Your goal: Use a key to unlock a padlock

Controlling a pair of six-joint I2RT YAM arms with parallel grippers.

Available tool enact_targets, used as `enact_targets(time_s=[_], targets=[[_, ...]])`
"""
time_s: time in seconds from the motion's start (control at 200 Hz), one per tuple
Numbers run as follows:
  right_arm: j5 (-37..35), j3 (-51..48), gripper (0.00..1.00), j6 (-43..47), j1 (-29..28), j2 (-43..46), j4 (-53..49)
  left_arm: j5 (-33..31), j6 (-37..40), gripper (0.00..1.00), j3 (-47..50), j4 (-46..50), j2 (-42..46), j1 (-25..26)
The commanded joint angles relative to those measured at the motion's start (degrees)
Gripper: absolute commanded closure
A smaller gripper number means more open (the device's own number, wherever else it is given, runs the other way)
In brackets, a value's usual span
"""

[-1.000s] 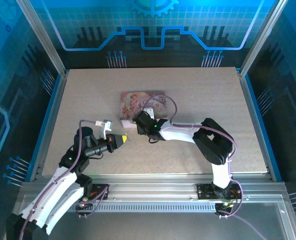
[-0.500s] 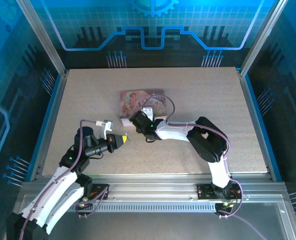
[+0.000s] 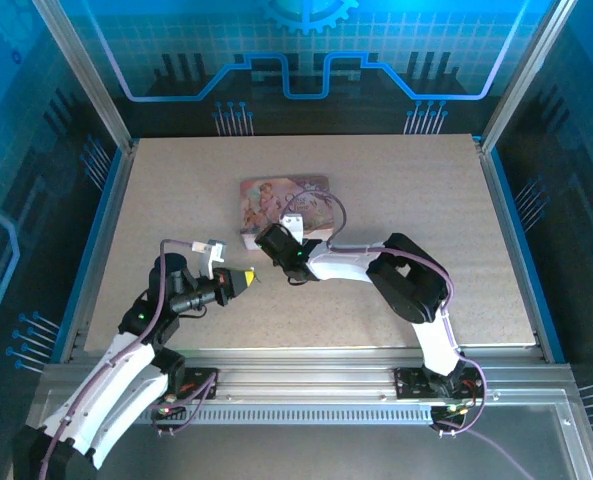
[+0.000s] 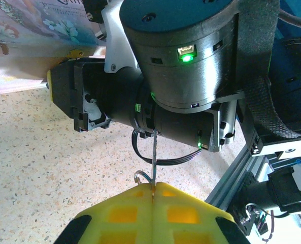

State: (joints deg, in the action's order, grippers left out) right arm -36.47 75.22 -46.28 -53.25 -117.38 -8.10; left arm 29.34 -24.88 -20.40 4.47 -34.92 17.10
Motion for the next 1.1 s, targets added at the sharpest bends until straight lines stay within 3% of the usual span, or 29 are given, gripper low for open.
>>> enact_targets(time_s=[0.0, 0.34, 0.605, 0.84, 1.091], targets=[[-0.97, -0.06, 0.92, 0.39, -0.34, 2.56, -0.87, 0.46, 1.57, 1.0, 1.02, -0.2, 0.45, -0.33], [12.14, 2.32, 1.0, 2.97, 2.32, 8.47, -10.06, 2.12, 3.29, 1.0, 3.51, -7.94, -3.74, -0.18], [26.28, 4.82, 1.0, 1.68, 5.69, 10.63, -14.02, -1.09, 7.98, 1.0, 5.85, -17.66, -10.77, 2.91], [36.47, 4.38, 1.0, -1.74, 8.45, 11.99, -11.92, -4.62, 8.99, 1.0, 8.92, -30.32, -17.43, 3.72], [45.38, 1.49, 1.0, -5.71, 10.93, 13.07, -6.51, -2.98, 8.98, 1.0, 11.27, -47.49, -30.18, 3.64]])
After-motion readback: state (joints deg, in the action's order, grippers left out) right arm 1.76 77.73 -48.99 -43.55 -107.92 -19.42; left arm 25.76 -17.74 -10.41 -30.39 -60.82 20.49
